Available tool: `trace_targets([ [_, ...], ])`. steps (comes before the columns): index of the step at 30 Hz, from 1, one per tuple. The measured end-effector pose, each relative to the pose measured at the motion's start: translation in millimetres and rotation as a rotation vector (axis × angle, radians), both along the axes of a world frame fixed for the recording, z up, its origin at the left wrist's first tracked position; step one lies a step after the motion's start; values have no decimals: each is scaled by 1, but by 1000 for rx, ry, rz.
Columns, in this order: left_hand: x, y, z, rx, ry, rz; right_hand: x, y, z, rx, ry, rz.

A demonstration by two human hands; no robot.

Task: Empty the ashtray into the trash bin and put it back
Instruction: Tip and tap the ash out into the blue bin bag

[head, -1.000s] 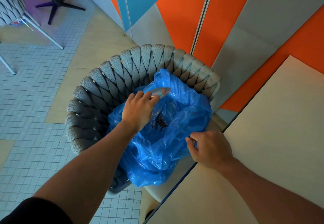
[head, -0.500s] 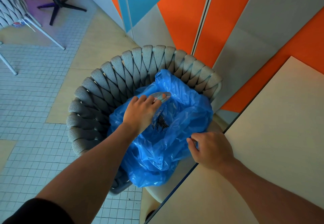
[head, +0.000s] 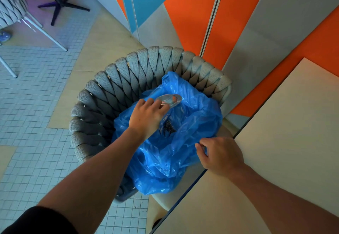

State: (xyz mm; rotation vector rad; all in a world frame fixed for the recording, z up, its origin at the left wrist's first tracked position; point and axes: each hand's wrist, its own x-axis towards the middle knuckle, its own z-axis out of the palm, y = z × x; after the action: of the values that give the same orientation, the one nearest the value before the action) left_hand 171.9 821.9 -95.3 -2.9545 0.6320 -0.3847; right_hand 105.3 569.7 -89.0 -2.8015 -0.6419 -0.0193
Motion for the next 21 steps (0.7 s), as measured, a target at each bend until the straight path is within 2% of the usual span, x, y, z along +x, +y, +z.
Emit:
trace_targets([
  [6, 4, 1, 3, -50, -89, 74, 1, 0, -1, -8, -8, 0],
  [10, 2, 3, -3, 7, -27, 56, 1, 1, -2, -10, -11, 0],
  [15, 0, 5, -6, -41, -19, 82, 1, 0, -2, -6, -6, -1],
  [18, 0, 1, -6, -152, -10, 146, 1, 0, -2, 1, -1, -6],
  [21, 3, -5, -6, -439, 55, 328, 1, 1, -1, 0, 3, -7],
])
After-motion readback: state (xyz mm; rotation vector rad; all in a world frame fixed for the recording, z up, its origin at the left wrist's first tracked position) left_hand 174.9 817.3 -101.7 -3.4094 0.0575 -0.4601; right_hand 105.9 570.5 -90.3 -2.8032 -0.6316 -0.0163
